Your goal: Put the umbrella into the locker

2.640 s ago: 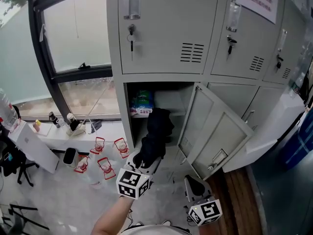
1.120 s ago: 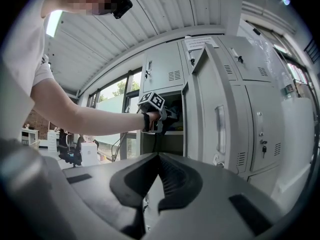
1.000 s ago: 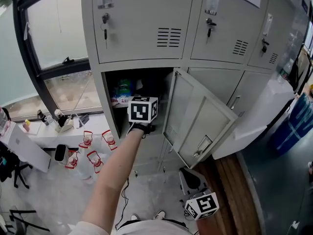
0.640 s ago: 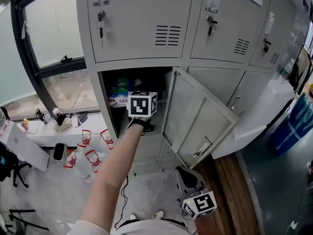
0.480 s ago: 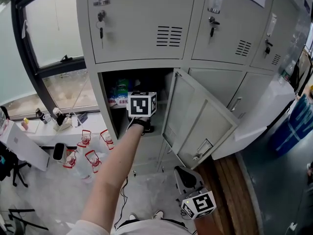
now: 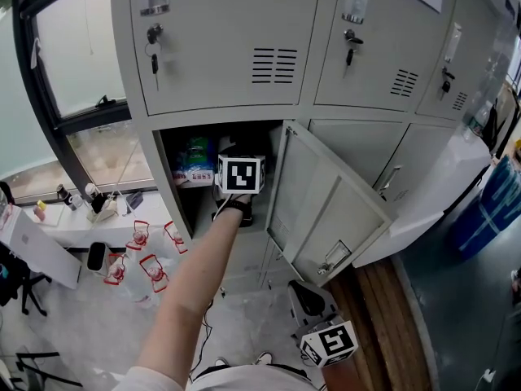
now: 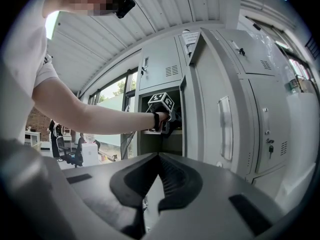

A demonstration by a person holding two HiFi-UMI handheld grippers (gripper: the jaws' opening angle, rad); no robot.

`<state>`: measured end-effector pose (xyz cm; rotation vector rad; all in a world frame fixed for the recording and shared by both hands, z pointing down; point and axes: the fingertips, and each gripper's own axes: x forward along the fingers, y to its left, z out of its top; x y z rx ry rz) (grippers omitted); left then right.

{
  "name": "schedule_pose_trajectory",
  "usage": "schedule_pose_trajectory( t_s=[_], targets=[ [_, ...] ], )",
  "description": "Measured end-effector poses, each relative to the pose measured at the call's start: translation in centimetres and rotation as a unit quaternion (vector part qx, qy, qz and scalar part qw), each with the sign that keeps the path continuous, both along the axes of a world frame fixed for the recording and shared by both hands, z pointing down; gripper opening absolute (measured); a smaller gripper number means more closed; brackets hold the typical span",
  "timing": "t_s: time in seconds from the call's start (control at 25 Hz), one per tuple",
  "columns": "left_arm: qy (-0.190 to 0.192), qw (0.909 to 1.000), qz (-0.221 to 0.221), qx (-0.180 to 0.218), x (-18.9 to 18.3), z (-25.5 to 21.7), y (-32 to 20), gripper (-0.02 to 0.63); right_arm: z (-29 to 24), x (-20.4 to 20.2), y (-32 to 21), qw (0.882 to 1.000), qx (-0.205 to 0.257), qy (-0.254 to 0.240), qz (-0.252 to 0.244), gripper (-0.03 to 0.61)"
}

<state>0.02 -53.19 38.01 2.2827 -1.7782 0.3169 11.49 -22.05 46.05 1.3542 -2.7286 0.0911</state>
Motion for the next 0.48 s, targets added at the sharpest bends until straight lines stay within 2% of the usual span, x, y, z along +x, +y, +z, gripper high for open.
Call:
schedule_pose_trajectory(
  t_s=[0.12, 0.28, 0.48],
  targets=[
    [-0.005, 1.0, -0.008, 0.0, -0.19, -0.17, -0.41, 0.247, -0.07, -0.05, -0.18, 1.0, -0.001, -0.002, -0.004, 0.017],
    [-0.031, 0.9992, -0.015, -0.02, 0.0, 0.06, -0.76, 0.25, -0.14, -0.32, -0.47, 1.0, -0.005, -0.005, -0.01, 0.017],
    [-0.002, 0.9985, -0.03, -0.045, -0.58, -0.04, -1.11, 0.252, -0.75, -0.62, -0.76, 1.0, -0.005, -0.007, -0.017, 0.017]
  ],
)
